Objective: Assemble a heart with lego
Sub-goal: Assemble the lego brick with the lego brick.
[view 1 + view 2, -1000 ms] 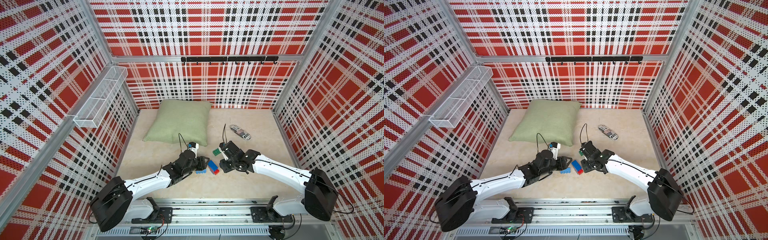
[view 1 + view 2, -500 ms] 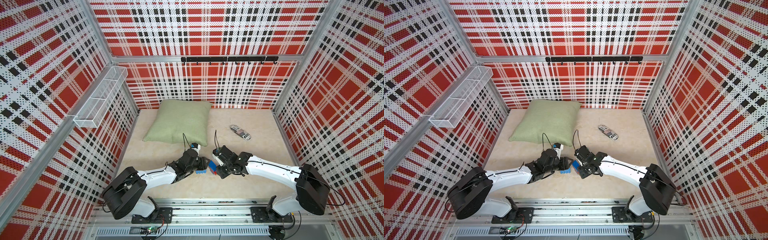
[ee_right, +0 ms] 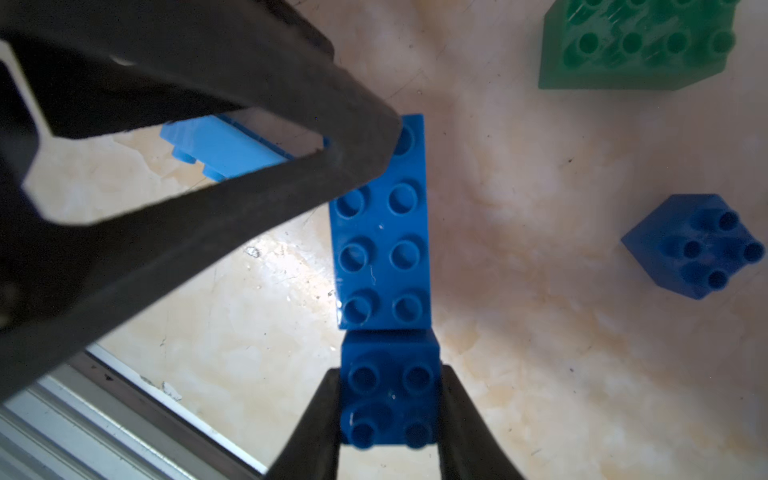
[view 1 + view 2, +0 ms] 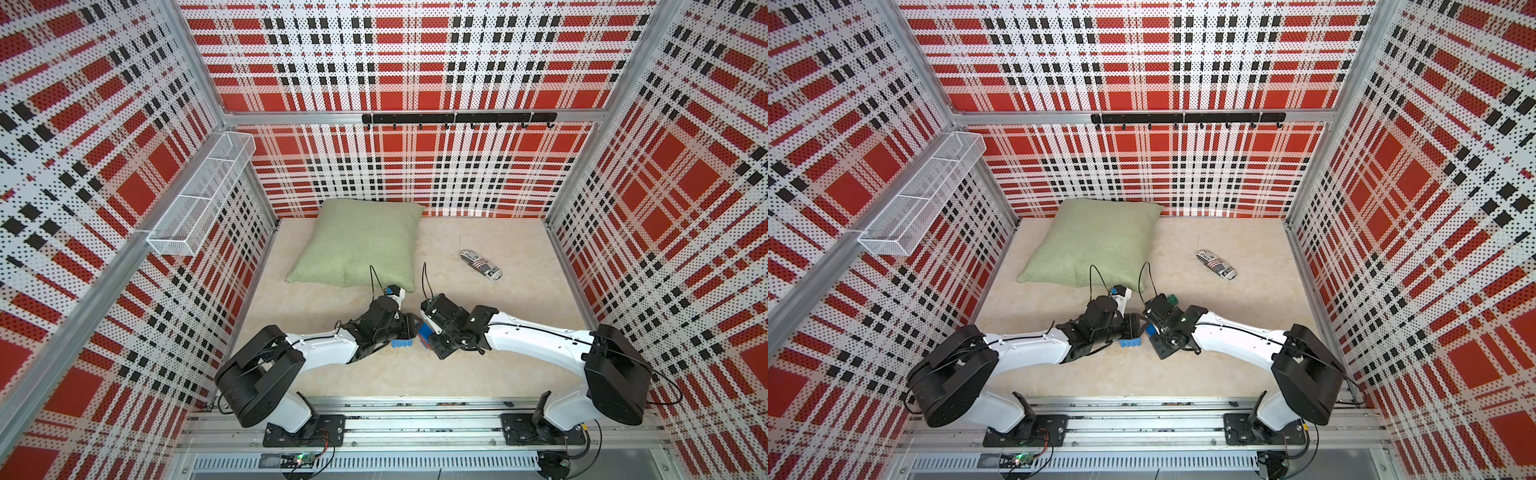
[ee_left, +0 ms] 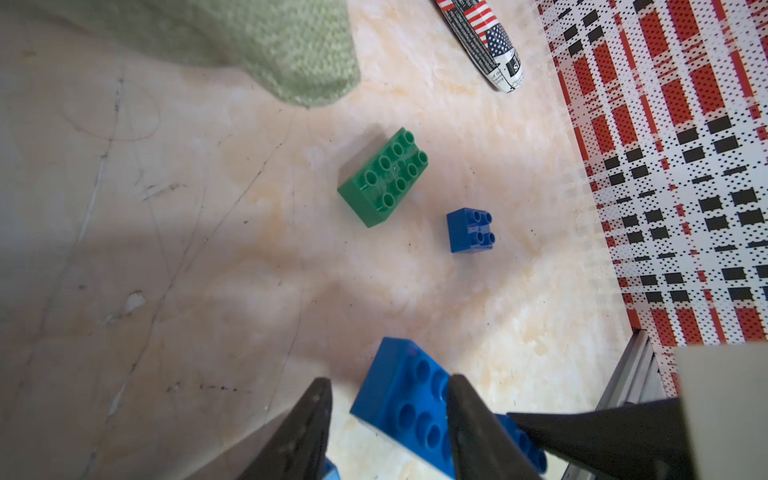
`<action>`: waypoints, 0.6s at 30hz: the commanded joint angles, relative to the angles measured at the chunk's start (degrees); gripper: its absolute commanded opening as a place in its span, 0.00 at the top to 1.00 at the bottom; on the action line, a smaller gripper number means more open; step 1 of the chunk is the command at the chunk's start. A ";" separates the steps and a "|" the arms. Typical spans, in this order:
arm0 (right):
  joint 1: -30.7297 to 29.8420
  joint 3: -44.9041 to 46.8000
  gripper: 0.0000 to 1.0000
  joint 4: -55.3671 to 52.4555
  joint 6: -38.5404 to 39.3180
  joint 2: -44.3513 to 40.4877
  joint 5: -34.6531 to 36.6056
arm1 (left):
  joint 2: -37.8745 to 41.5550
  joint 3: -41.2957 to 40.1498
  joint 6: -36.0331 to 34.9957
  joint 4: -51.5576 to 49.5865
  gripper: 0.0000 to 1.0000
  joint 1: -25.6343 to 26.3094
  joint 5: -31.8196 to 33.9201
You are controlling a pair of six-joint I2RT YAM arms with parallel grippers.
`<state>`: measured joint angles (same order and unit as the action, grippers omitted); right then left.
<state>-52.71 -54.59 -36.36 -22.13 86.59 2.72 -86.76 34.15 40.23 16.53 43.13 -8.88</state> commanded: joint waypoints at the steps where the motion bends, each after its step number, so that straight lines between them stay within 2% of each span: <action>1: -0.21 -0.09 0.74 0.93 -0.18 0.77 0.97 | -0.84 1.10 -1.15 1.43 0.50 -0.16 -0.83; 18: -0.91 -1.31 0.75 0.43 -2.84 0.64 1.75 | 1.30 -0.86 -0.68 1.04 0.51 0.46 0.66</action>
<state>-53.15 -54.85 -35.94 -23.46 87.22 3.49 -86.89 34.09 39.97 16.80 43.27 -8.95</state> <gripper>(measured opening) 0.354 0.491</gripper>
